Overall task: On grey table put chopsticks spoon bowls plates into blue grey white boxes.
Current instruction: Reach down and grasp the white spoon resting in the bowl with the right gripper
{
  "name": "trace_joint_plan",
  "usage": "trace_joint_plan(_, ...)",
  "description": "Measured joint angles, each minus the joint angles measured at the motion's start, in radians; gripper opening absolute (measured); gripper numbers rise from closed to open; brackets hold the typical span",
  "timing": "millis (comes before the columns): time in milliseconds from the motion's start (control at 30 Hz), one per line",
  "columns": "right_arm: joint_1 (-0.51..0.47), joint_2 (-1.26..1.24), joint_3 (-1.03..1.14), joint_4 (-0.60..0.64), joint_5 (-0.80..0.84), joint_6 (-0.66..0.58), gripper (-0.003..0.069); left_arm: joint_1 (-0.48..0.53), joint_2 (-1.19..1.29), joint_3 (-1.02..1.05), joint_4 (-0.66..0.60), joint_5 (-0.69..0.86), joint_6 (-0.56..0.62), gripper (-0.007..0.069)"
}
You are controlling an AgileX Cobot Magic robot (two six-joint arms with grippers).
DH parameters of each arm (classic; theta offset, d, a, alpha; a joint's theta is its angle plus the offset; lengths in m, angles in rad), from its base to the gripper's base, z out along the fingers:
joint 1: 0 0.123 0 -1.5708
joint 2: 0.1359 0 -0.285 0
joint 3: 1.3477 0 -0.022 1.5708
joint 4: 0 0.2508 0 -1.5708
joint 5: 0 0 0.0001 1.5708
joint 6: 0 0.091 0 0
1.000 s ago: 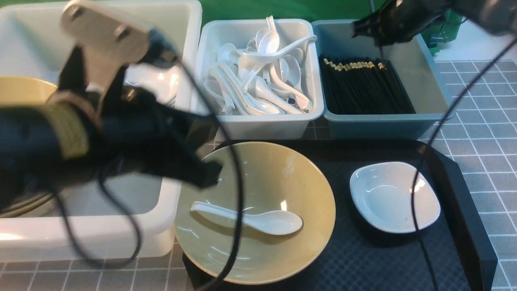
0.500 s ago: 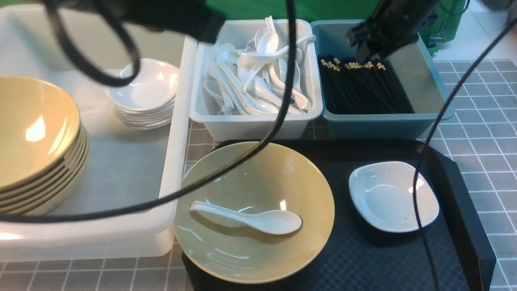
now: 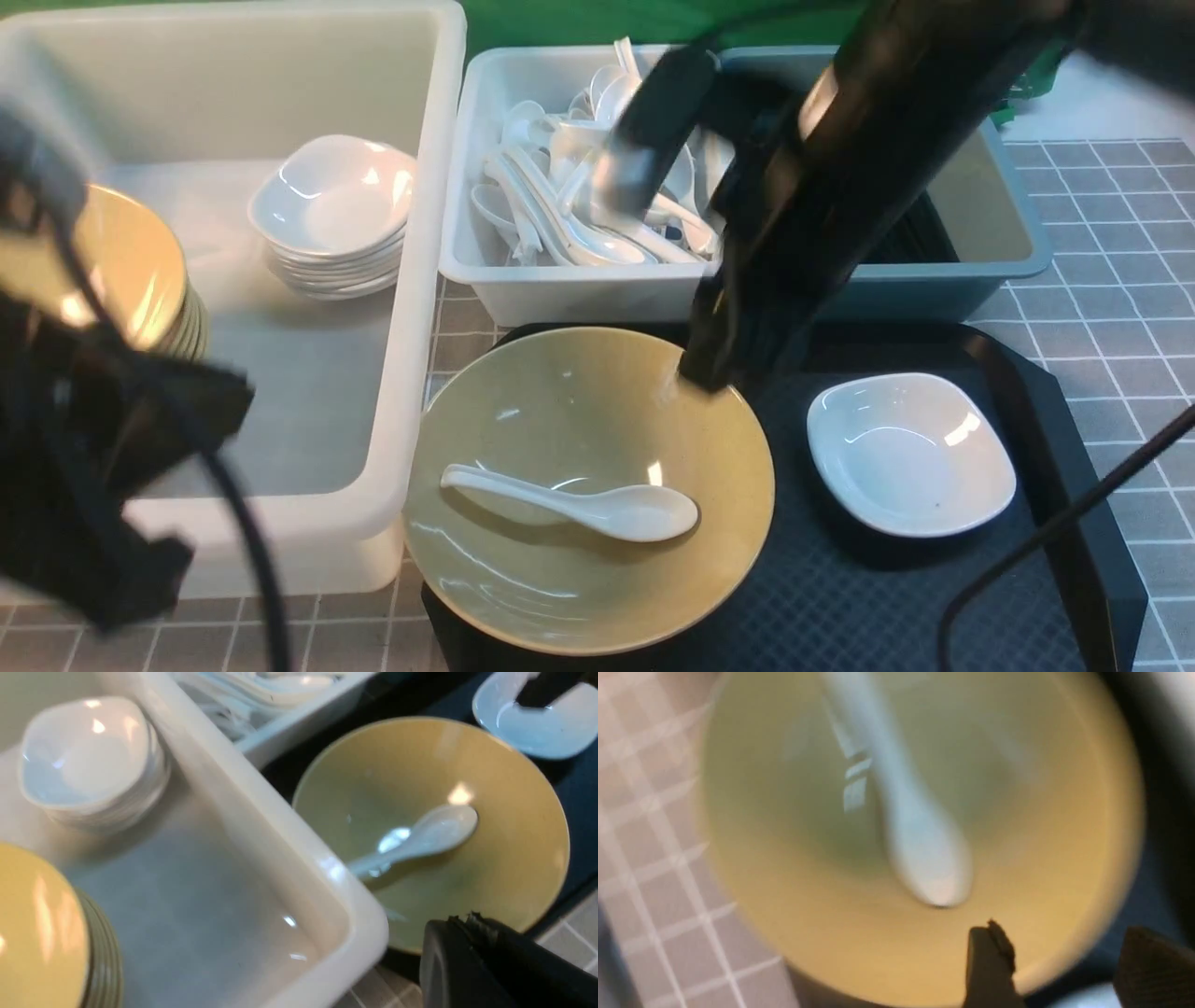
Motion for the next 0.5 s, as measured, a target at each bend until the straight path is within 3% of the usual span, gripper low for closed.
trace_joint_plan(67,0.053,0.018,0.062,0.022,-0.076,-0.123,0.0393,0.000,-0.052,0.058,-0.008,-0.010,0.000,-0.0015)
trace_joint_plan(167,0.103,0.065,0.083,0.039,-0.183,-0.200,0.0393,0.000,-0.096,0.102,-0.023,-0.011,0.000,-0.0015)
trace_joint_plan(300,0.123,0.136,0.080,0.043,-0.297,-0.216,0.0393,0.000,-0.117,0.123,-0.037,-0.012,0.000,-0.0015)
trace_joint_plan(500,0.141,0.255,0.042,0.049,-0.326,-0.232,0.0393,0.000,-0.119,0.129,-0.041,-0.019,0.000,-0.0015)
